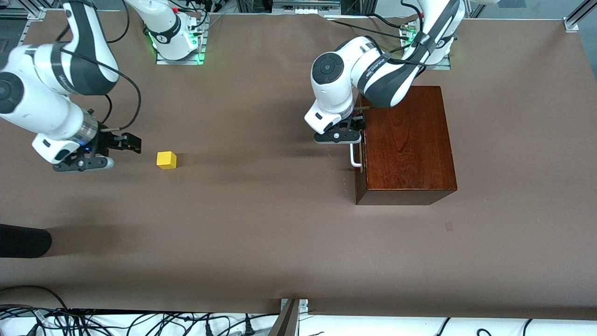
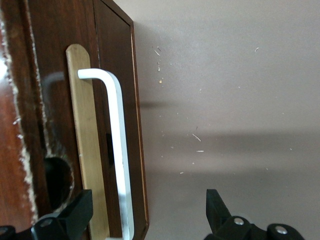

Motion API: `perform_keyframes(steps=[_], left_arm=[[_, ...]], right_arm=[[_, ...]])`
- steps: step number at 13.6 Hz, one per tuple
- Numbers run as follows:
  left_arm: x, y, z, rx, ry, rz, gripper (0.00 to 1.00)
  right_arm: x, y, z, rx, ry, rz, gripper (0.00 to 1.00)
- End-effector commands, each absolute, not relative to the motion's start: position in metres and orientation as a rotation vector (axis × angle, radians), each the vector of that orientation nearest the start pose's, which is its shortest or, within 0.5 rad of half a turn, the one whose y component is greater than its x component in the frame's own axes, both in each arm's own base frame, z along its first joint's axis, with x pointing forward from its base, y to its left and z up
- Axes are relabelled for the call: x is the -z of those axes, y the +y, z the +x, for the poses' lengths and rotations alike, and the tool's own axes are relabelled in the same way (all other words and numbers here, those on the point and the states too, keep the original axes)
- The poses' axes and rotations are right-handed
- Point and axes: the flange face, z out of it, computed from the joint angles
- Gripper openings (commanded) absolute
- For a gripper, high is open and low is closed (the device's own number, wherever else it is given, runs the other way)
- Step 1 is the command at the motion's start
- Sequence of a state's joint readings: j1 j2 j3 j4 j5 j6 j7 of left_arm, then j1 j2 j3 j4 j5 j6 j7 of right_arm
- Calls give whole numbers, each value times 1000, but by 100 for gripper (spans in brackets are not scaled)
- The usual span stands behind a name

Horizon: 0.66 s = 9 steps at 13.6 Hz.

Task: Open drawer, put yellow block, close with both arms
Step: 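Grasp the white handle with the left gripper while the right gripper grasps the cube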

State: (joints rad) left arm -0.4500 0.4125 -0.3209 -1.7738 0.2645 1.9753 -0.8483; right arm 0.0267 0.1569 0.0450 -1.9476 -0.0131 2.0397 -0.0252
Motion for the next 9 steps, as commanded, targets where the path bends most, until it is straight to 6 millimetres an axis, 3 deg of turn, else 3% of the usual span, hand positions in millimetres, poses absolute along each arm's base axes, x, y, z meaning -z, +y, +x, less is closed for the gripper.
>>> perform_keyframes(steps=[1, 9], left_arm=[[-313, -424, 470, -48, 83, -2925, 100], [-300, -426, 473, 7, 138, -2908, 100]], right_arm=[[-367, 65, 584, -95, -154, -3151, 100], [-285, 62, 566, -124, -153, -3148, 100]])
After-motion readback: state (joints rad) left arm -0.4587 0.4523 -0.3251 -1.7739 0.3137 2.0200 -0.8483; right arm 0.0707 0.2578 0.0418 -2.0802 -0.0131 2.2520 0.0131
